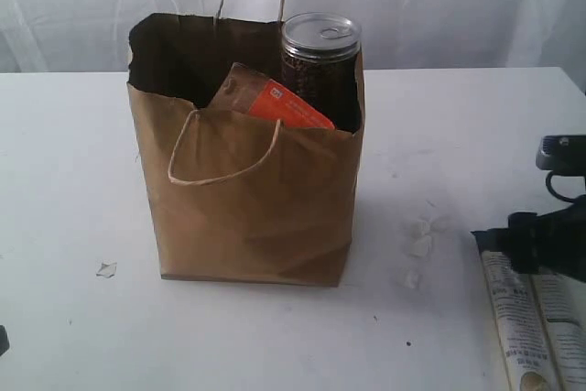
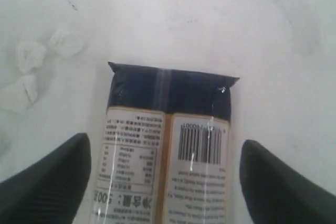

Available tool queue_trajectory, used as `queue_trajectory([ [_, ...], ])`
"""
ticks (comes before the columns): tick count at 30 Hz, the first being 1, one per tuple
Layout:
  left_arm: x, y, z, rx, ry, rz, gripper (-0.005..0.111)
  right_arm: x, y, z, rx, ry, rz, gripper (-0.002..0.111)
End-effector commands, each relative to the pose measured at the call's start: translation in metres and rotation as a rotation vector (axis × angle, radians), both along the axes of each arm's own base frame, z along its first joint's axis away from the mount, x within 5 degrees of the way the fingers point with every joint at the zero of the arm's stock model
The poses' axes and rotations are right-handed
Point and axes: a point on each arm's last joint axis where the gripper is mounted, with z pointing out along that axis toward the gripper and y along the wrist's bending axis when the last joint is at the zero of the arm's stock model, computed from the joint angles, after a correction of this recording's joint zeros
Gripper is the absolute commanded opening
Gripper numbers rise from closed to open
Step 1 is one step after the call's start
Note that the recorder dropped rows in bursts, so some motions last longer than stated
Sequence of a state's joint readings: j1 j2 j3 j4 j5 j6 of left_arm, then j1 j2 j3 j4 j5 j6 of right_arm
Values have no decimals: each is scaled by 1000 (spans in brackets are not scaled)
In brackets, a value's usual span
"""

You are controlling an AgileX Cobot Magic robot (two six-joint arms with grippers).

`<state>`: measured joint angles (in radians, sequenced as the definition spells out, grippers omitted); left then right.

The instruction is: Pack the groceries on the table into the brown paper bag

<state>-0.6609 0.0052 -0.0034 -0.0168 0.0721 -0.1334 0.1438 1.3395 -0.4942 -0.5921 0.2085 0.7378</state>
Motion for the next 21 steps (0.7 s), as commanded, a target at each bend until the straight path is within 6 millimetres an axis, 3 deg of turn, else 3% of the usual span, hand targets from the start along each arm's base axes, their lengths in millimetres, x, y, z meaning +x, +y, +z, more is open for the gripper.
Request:
queue_trajectory([
  [1,0,0,-1,-6,6,-2,0,19,0,-11,-21,38,17,75],
  [8,0,0,-1,-6,6,-2,0,41,1,-31,-39,124,8,87],
  [21,0,0,-1,-6,6,-2,0,54,1,-45,-71,172,27,89],
])
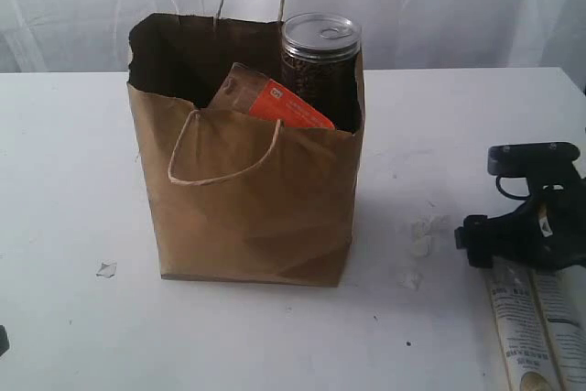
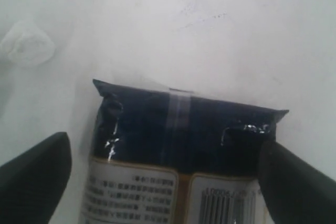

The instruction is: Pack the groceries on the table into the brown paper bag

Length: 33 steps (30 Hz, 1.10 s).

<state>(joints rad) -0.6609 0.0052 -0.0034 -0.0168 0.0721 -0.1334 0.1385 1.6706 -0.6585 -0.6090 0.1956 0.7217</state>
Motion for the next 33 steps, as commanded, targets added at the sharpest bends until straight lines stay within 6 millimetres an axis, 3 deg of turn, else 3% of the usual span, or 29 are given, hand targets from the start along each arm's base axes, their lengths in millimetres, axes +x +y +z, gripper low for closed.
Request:
queue_trajectory([
  [1,0,0,-1,-6,6,-2,0,1,-8,-1,-40,25,-6,89],
  [6,0,0,-1,-6,6,-2,0,-3,-18,-2,-93,75,-32,89],
  [12,0,0,-1,-6,6,-2,0,4,-11,-3,-31,0,14,89],
  [21,0,0,-1,-6,6,-2,0,-1,-14,-24,-60,121,-23,89],
  [28,0,0,-1,-6,6,-2,0,-3,-16,-24,-68,138,-45,89],
  [33,0,0,-1,-6,6,-2,0,-4,-17,-9,-69,93,-52,89],
])
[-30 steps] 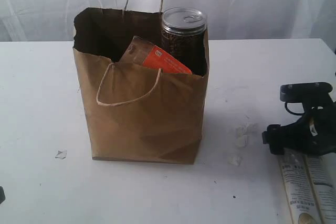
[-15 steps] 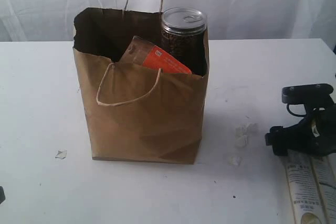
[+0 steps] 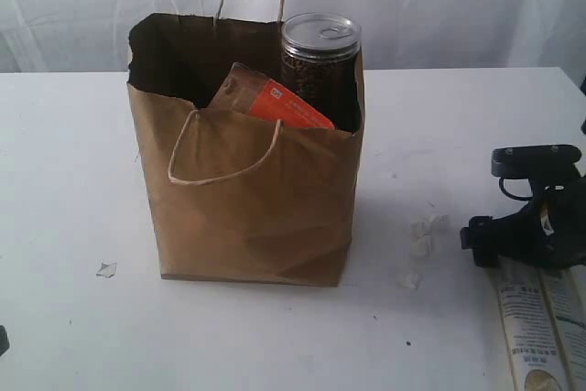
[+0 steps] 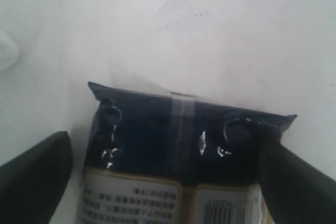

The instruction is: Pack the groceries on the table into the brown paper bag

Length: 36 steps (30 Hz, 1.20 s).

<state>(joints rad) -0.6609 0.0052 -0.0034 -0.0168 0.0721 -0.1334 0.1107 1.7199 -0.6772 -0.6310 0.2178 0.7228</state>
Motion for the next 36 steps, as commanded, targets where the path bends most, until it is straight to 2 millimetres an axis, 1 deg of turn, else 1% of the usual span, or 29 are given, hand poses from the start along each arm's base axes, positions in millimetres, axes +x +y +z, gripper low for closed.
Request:
queue_trajectory([
  [1,0,0,-1,-6,6,-2,0,-9,-8,6,-44,38,-36,89],
  [4,0,0,-1,-6,6,-2,0,-12,-11,14,-62,35,-52,89],
  [8,0,0,-1,-6,6,-2,0,-13,-12,16,-70,39,-57,89],
  [13,0,0,-1,-6,6,-2,0,-11,-10,5,-64,62,-43,89],
  [22,0,0,-1,-6,6,-2,0,-12,-13,-14,-68,140,-66,89],
  [25,0,0,-1,-6,6,-2,0,-15,-12,-18,-47,144,-73,85],
  [26,0,0,-1,-6,6,-2,0,-15,-10,-20,-32,137,-70,81],
  [28,0,0,-1,-6,6,-2,0,-17,-9,-21,-11,130,-72,66],
  [29,0,0,-1,-6,6,-2,0,-19,-8,-22,-3,131,-75,51],
  [31,0,0,-1,-6,6,-2,0,-21,-8,-24,3,133,-76,29],
  [32,0,0,-1,-6,6,-2,0,-21,-8,-24,6,130,-74,14],
  [33,0,0,-1,-6,6,-2,0,-21,-8,-24,7,128,-74,5],
  [34,0,0,-1,-6,6,-2,0,-21,-8,-23,9,123,-73,0],
  [36,0,0,-1,-6,6,-2,0,-19,-7,-20,18,99,-69,0],
])
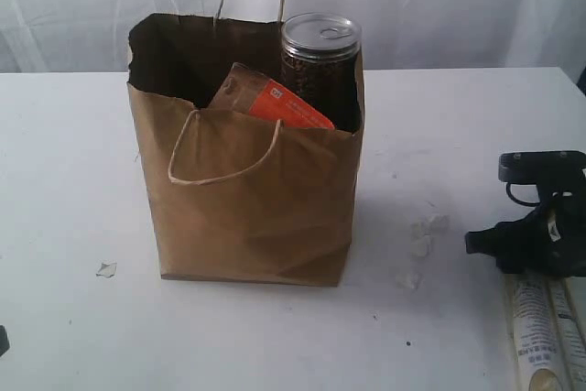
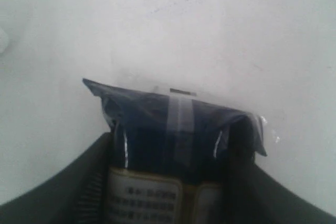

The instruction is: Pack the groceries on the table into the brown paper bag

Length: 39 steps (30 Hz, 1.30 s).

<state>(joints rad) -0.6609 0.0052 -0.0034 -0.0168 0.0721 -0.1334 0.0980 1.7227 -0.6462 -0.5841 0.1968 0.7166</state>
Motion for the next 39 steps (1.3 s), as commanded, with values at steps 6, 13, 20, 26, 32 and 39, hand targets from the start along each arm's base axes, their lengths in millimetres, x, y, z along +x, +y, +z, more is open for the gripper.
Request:
queue_trajectory([
  [6,0,0,-1,-6,6,-2,0,-6,0,34,31,-150,20,0],
  [13,0,0,-1,-6,6,-2,0,-19,2,108,58,-476,88,0],
  [20,0,0,-1,-6,6,-2,0,-45,4,168,100,-767,128,0],
  [26,0,0,-1,-6,6,-2,0,-76,0,203,96,-920,121,0],
  [32,0,0,-1,-6,6,-2,0,-101,0,241,113,-1109,141,0],
  [39,0,0,-1,-6,6,-2,0,-113,9,336,189,-1502,254,0],
])
